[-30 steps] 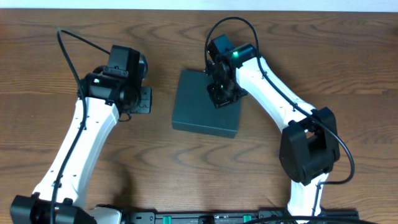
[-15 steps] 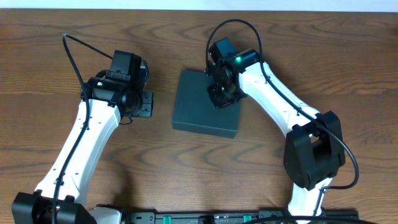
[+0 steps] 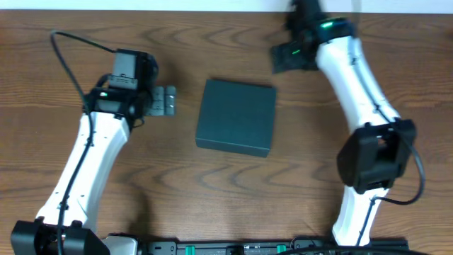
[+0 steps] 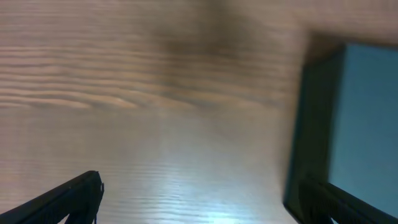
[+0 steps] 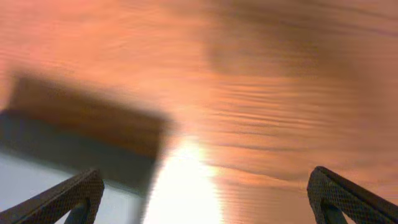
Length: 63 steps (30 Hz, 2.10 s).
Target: Pack container
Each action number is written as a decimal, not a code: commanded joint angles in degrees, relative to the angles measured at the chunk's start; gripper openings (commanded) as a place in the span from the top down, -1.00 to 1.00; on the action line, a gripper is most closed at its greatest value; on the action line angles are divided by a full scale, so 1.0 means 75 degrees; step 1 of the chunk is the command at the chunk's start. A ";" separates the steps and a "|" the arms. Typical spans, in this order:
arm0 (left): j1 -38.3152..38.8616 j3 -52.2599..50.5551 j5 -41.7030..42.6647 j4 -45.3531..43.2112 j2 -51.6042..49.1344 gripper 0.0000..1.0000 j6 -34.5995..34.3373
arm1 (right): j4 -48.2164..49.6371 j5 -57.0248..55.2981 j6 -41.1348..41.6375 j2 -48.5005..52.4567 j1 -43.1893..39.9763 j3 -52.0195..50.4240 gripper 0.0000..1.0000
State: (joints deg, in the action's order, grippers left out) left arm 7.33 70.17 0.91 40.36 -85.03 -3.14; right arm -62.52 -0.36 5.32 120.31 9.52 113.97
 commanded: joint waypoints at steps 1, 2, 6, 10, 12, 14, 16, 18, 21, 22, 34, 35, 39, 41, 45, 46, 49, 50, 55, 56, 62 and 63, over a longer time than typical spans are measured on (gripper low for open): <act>-0.0562 0.0023 -0.0035 0.0058 0.0119 -0.97 0.0026 | -0.0396 -0.0259 0.0239 -0.0143 -0.0973 0.0189 -0.98; -0.0673 0.0023 -0.0035 0.0157 0.0160 -0.97 0.0149 | -0.0525 -0.0210 0.0259 -0.0221 -0.1268 0.0189 -0.98; -0.0699 0.0012 0.0006 0.0586 0.0501 -0.97 0.0498 | -0.0877 0.0152 0.0251 -0.0734 -0.2291 0.0125 -0.99; -0.0443 -0.0297 0.0347 0.0574 0.1326 -0.97 0.0501 | -0.0766 0.0702 0.0082 -0.1612 -0.2967 -0.0391 -0.99; -0.0259 -0.0609 0.0344 0.0539 0.1941 -0.97 0.0504 | -0.0507 0.0705 -0.0012 -0.2288 -0.3107 -0.1102 -0.98; -0.0125 -0.0935 0.0341 0.0487 0.2486 -0.97 0.0504 | -0.0093 0.0670 -0.0038 -0.2987 -0.3101 -0.1988 -0.98; -0.0012 -0.1358 0.0341 0.0347 0.3098 -0.97 0.0507 | 0.0475 0.0653 -0.0023 -0.3777 -0.3019 -0.3072 -0.98; 0.0073 -0.1795 0.0347 0.0219 0.3692 -0.97 0.0606 | 0.1102 0.0650 0.0000 -0.4613 -0.2888 -0.4226 -0.99; 0.0154 -0.2489 0.0356 0.0003 0.4587 -0.97 0.0731 | 0.2060 0.0527 0.0000 -0.6009 -0.2608 -0.6102 -0.99; 0.0154 -0.2675 0.0361 -0.0076 0.4829 -0.97 0.0731 | 0.2261 0.0440 0.0000 -0.6371 -0.2518 -0.6563 -0.99; 0.0154 -0.3786 0.0358 -0.0764 0.6505 -0.97 0.0411 | 0.3401 -0.0187 -0.0032 -0.9646 -0.0790 -1.0349 -0.99; 0.0154 -0.3786 0.0356 -0.0764 0.6484 -0.97 0.0414 | 0.3401 -0.0187 -0.0032 -0.9722 -0.0708 -1.0442 -0.98; 0.0154 -0.3786 0.0356 -0.0755 0.6406 -0.97 0.0414 | 0.3322 -0.0152 -0.0032 -0.9748 -0.0635 -1.0660 -0.98; 0.0154 -0.3786 0.0358 -0.0749 0.6382 -0.97 0.0414 | 0.3220 -0.0152 -0.0032 -0.9716 -0.0635 -1.0678 -0.98; 0.0154 -0.3786 0.0358 -0.0673 0.6356 -0.97 0.0414 | 0.3121 -0.0152 -0.0032 -0.9614 -0.0635 -1.0678 -0.98; 0.0154 -0.3786 0.0358 -0.0644 0.6356 -0.97 0.0414 | 0.3107 -0.0152 -0.0032 -0.9588 -0.0635 -1.0678 -0.98; 0.0154 -0.3786 0.0358 -0.0580 0.6356 -0.97 0.0414 | 0.3104 -0.0152 -0.0032 -0.9553 -0.0635 -1.0678 -0.99; 0.0154 -0.3786 0.0358 -0.0583 0.6356 -0.97 0.0414 | 0.3101 -0.0152 -0.0032 -0.9544 -0.0635 -1.0678 -0.98; 0.0154 -0.3786 0.0358 -0.0583 0.6356 -0.97 0.0414 | 0.3098 -0.0152 -0.0032 -0.9538 -0.0635 -1.0678 -0.99; 0.0154 -0.3786 0.0358 -0.0583 0.6356 -0.97 0.0414 | 0.3098 -0.0152 -0.0032 -0.9538 -0.0635 -1.0678 -0.99; 0.0154 -0.3786 0.0358 -0.0583 0.6356 -0.97 0.0414 | 0.2932 -0.0539 -0.0166 -0.9856 -0.0723 -1.0678 -0.99; 0.0154 -0.3786 0.0358 -0.0583 0.6356 -0.97 0.0414 | 0.2801 -0.0507 -0.0146 -1.0098 -0.0714 -1.0684 -0.97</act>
State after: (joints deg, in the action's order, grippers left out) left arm 8.36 42.26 3.25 35.83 -37.34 0.23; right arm -40.53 -1.96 5.32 47.72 4.21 34.11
